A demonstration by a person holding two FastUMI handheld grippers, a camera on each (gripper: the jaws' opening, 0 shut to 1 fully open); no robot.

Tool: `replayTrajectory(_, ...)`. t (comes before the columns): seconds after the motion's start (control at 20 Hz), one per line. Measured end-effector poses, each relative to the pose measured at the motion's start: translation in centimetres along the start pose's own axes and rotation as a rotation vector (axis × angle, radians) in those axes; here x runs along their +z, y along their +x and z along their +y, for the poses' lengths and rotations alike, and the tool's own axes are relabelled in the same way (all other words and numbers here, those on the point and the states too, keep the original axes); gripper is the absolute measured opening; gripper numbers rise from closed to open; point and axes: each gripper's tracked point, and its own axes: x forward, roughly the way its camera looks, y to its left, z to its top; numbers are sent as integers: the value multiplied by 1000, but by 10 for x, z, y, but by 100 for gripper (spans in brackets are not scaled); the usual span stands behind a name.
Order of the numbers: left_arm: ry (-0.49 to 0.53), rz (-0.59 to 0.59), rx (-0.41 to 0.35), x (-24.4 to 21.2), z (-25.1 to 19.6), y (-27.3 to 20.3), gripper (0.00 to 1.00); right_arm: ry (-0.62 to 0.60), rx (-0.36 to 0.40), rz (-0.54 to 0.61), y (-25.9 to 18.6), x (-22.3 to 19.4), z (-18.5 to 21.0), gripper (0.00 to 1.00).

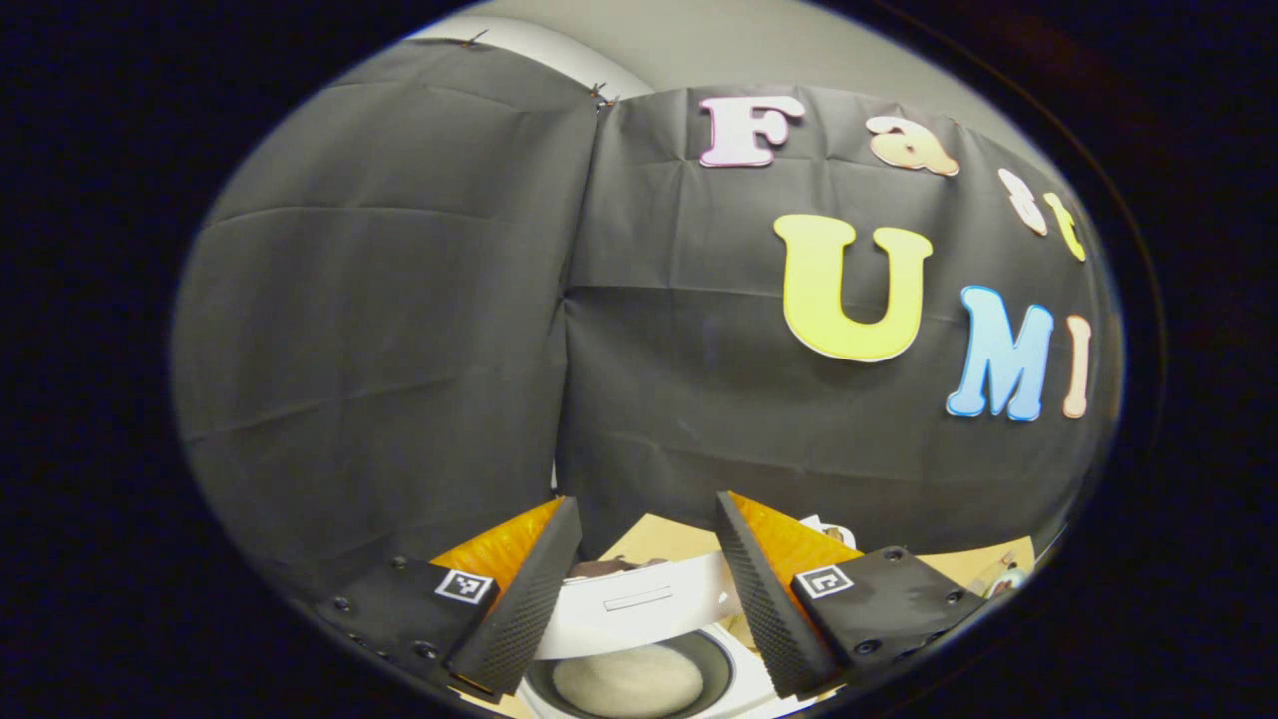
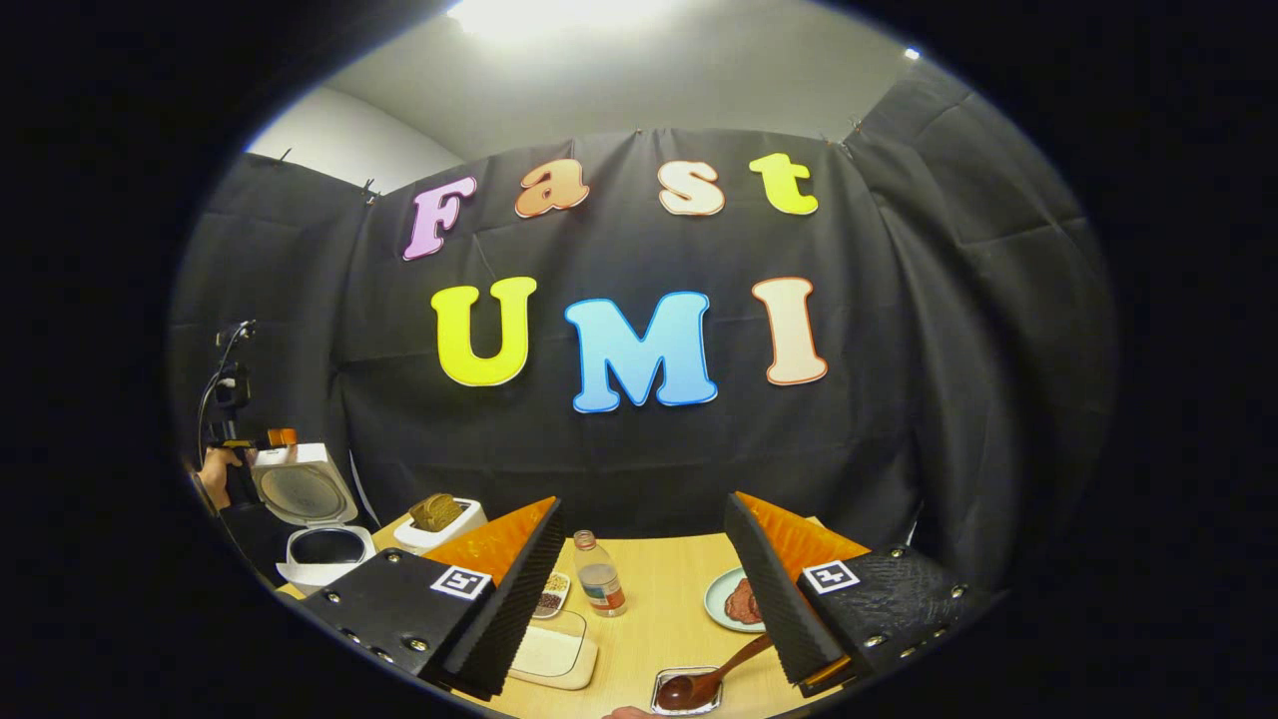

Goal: Close the left gripper, press the button to open the rice cooker; take a wooden spoon from the chopstick holder with the right hand, scoop a spoonful of rice and pour it into the rice cooker, then put the wooden spoon back into the chopstick holder.

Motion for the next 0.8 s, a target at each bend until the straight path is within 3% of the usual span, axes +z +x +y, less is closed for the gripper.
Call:
replayTrajectory(0.3, 35, 22, -2, -43, -16, -32, 90, 5, 7, 4, -6, 3, -3, 98)
replayTrajectory(0.35, 29, 27, -4, -49, -17, -36, 94, 0, 7, 5, -8, 3, -4, 98)
replayTrajectory(0.45, 20, 44, -6, -62, -21, -42, 90, -6, 12, 15, -9, 0, -4, 98)
replayTrajectory(0.5, 19, 53, -6, -68, -23, -45, 94, -9, 13, 20, -10, -1, -5, 98)
replayTrajectory(0.8, 1, 113, -16, -112, -31, -60, 94, -8, 8, 15, -16, 2, -9, 98)
